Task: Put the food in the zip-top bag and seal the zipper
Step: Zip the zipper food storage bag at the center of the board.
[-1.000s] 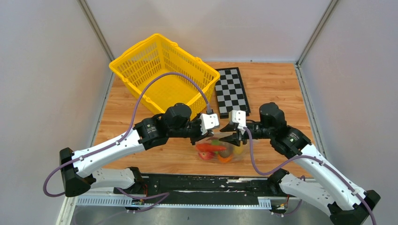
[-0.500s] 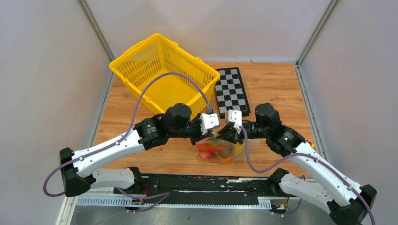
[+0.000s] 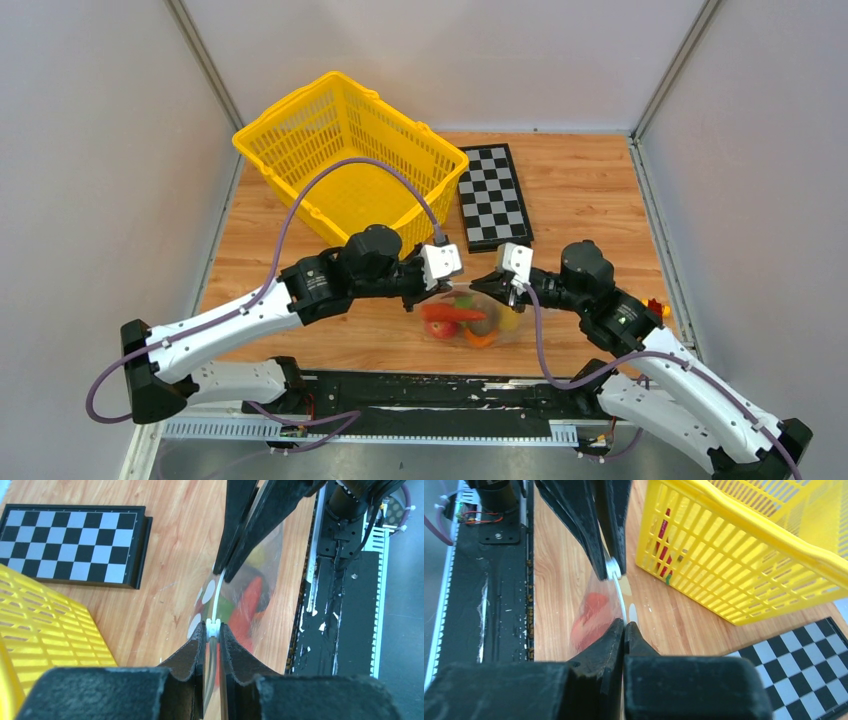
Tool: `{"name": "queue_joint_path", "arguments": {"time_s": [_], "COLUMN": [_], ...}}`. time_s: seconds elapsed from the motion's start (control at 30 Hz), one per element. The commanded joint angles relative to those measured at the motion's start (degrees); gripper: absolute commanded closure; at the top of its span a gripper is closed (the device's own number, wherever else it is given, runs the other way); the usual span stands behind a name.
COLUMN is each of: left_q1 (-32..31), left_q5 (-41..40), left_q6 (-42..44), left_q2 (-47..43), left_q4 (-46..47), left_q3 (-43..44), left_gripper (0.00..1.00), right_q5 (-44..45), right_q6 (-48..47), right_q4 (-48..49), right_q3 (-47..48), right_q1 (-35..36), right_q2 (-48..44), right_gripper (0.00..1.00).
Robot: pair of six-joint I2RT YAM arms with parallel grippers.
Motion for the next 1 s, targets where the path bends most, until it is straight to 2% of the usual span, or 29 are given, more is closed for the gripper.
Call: {"name": "queue_joint_path", "arguments": {"time_s": [0.0,0.33,0.47,0.6,0.67,0.7,0.73,0.77,0.83,0.9,0.97], "left_q1": [0.4,1.7,1.8,1.7,1.8,1.9,1.8,1.8,1.8,1.8,1.8], "left_q5": [-4.2,-11.2,-11.2,-13.5,-14.2,-14.3,-14.2,-13.7,-12.9,-12.8,-12.8], "left_q6": [-0.1,1.1,1.0,1.2,1.3,0.8,0.2,-0.5,-1.9,-2.8,-3.5], "left_q2": [-4.8,-10.4,-9.6,-7.4,-6.8,-6.7,-6.5,-6.4,-6.5,-6.9,-7.8], "left_q4": [-0.9,-4.4,-1.0,1.2,1.4,1.9,2.5,3.3,5.4,7.3,8.9], "left_q3": [-1.4,-4.3,-3.7,-2.3,-2.5,-2.6,-2.7,-2.6,-2.6,-2.8,-3.3], "left_gripper": [0.96,0.95,0.94,0.93,0.85,0.76,0.63,0.57,0.52,0.36,0.25], "right_q5": [7.5,18.6,18.5,22.1,23.6,24.1,24.7,25.4,27.1,30.5,36.8], "right_q6": [2.1,4.6,4.8,6.0,6.0,6.0,6.0,6.1,6.0,5.4,4.9], "right_q4": [1.5,3.3,3.4,2.8,2.5,2.5,2.6,2.8,2.2,0.3,-2.2], "right_q3": [-2.5,-4.1,-4.2,-3.4,-3.1,-3.1,-3.1,-3.0,-2.2,-0.3,1.7], "right_q1": [-0.1,-0.2,-0.1,-0.2,-0.2,-0.2,-0.2,-0.2,-0.2,-0.2,-0.2], "right_q2": [-3.4,-8.9,-9.1,-8.9,-9.7,-10.2,-10.6,-10.8,-10.9,-10.8,-10.9], "right_gripper": [1.00,1.00,1.00,1.00,1.00,1.00,1.00,1.00,1.00,1.00,1.00]}}
